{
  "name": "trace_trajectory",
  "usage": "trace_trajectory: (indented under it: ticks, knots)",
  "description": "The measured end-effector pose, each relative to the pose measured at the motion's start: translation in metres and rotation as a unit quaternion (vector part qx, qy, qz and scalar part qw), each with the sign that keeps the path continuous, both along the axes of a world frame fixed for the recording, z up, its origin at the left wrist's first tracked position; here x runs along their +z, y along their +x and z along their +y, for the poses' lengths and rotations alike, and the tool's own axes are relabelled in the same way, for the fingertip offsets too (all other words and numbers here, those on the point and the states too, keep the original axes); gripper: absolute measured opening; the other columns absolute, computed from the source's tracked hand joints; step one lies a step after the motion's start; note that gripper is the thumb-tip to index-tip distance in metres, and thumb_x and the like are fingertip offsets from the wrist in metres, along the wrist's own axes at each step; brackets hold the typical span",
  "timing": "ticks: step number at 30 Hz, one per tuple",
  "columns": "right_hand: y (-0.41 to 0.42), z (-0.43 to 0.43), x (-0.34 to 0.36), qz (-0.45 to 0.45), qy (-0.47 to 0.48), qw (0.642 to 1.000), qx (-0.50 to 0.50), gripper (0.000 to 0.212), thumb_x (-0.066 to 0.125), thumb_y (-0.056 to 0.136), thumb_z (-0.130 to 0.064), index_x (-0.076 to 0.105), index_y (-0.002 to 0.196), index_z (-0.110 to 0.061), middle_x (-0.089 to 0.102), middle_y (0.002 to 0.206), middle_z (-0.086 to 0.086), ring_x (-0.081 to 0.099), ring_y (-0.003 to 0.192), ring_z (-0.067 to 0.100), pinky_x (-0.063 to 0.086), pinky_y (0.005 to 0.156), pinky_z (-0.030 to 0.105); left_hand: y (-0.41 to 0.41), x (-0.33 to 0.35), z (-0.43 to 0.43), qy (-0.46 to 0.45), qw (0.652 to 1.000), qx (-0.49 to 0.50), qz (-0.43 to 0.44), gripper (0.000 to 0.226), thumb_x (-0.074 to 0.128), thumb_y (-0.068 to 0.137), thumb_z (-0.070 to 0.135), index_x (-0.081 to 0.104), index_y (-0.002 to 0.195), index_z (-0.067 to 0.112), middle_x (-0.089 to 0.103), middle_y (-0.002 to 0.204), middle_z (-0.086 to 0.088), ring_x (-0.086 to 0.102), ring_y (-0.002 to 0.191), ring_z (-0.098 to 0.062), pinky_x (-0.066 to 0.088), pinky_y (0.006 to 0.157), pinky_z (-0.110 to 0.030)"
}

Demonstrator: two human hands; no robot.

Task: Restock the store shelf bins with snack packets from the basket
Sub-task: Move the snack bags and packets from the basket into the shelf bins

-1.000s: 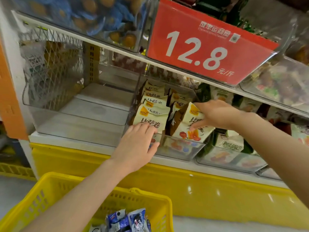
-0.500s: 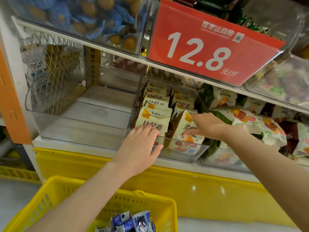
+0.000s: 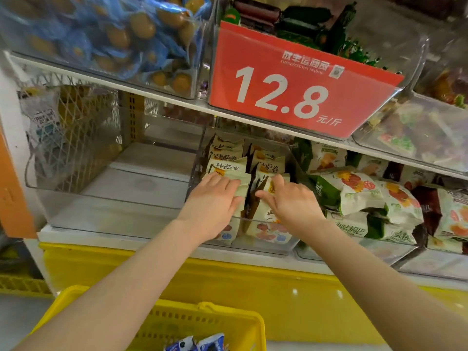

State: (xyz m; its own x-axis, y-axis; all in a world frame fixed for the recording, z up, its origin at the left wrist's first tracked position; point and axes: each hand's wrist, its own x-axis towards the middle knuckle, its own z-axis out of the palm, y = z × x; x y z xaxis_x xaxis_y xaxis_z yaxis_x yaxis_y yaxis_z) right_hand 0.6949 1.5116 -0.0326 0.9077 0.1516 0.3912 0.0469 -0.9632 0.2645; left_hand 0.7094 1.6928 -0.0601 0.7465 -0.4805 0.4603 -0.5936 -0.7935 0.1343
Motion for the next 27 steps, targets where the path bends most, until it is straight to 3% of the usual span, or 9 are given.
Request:
trace_trajectory:
  ticks: [5,11,15,17,19,22,23,25,27]
  knots:
    - [0.022,-0.007,-0.014,0.032,0.059,0.998,-0.012,0.053,0.023,0.094,-0.056,0.047,0.115,-0.014,0.063,0.095,0.003,0.058,0.083,0.020,0.032,0.066,0.028,0.010,-0.005,0.001,0.010,0.999,0.037,-0.010,0.045,0.019,0.096,0.038,0.050,0.118,0.014,0.057,0.113,-0.001,0.048,0.107,-0.019,0.030,0.101,-0.033]
    - [0.009,-0.017,-0.022,0.066,0.167,0.984,0.016,0.054,0.021,0.093,-0.058,0.047,0.115,-0.017,0.044,0.074,-0.011,0.042,0.065,0.008,0.027,0.055,0.025,0.010,-0.006,0.000,0.015,0.999,0.051,-0.003,0.039,0.021,0.099,0.035,0.048,0.118,0.014,0.056,0.115,-0.002,0.047,0.107,-0.020,0.029,0.100,-0.033]
    - [-0.001,-0.008,-0.016,0.067,0.174,0.982,0.000,0.052,0.027,0.095,-0.052,0.045,0.125,-0.013,0.059,0.099,0.003,0.051,0.086,0.019,0.036,0.074,0.032,0.006,-0.002,0.004,0.026,0.999,0.039,0.012,0.040,0.023,0.100,0.035,0.044,0.127,0.015,0.051,0.125,-0.003,0.043,0.116,-0.019,0.026,0.107,-0.034]
    - [-0.014,-0.003,-0.018,0.045,0.178,0.983,-0.013,0.058,0.028,0.096,-0.050,0.035,0.138,-0.010,0.055,0.127,0.011,0.049,0.116,0.026,0.036,0.097,0.037,0.000,0.001,0.008,0.024,0.999,0.031,0.021,0.040,0.027,0.099,0.033,0.040,0.133,0.015,0.047,0.133,-0.004,0.039,0.124,-0.020,0.021,0.112,-0.033]
    - [-0.032,0.000,-0.021,0.046,0.150,0.987,-0.021,0.066,0.024,0.096,-0.051,0.018,0.148,-0.009,0.034,0.149,0.012,0.026,0.140,0.025,0.016,0.116,0.034,-0.010,0.004,0.012,0.016,0.999,0.027,0.023,0.043,0.032,0.099,0.032,0.035,0.139,0.016,0.042,0.140,-0.004,0.034,0.132,-0.019,0.017,0.114,-0.031]
    - [-0.062,0.006,-0.021,0.057,0.122,0.991,0.015,0.066,0.022,0.097,-0.049,0.012,0.149,-0.010,0.015,0.157,0.006,0.009,0.145,0.018,0.000,0.115,0.025,-0.035,0.006,0.023,-0.028,0.999,0.028,0.020,0.044,0.034,0.098,0.030,0.034,0.141,0.017,0.040,0.143,-0.002,0.032,0.135,-0.016,0.022,0.111,-0.029]
    - [-0.073,0.010,-0.020,0.055,0.131,0.989,0.031,0.063,0.024,0.097,-0.047,0.018,0.148,-0.010,0.019,0.156,0.005,0.013,0.145,0.017,0.004,0.114,0.024,-0.047,0.005,0.028,-0.052,0.998,0.029,0.019,0.043,0.034,0.098,0.030,0.037,0.139,0.017,0.043,0.140,-0.001,0.037,0.131,-0.016,0.027,0.108,-0.028]
    - [-0.095,0.019,-0.023,0.044,0.151,0.985,0.064,0.055,0.025,0.099,-0.046,0.038,0.139,-0.011,0.041,0.144,0.006,0.036,0.134,0.021,0.025,0.110,0.028,-0.076,-0.002,0.042,-0.096,0.995,0.030,0.004,0.040,0.032,0.096,0.029,0.048,0.129,0.014,0.055,0.123,-0.002,0.051,0.111,-0.016,0.038,0.092,-0.026]
    - [-0.119,0.033,-0.035,0.026,0.152,0.983,0.104,0.050,0.025,0.097,-0.045,0.054,0.121,-0.012,0.059,0.117,0.004,0.055,0.108,0.021,0.042,0.092,0.029,-0.104,-0.020,0.060,-0.123,0.992,0.039,-0.016,0.035,0.032,0.095,0.027,0.056,0.116,0.011,0.060,0.102,-0.002,0.056,0.090,-0.015,0.038,0.076,-0.023]
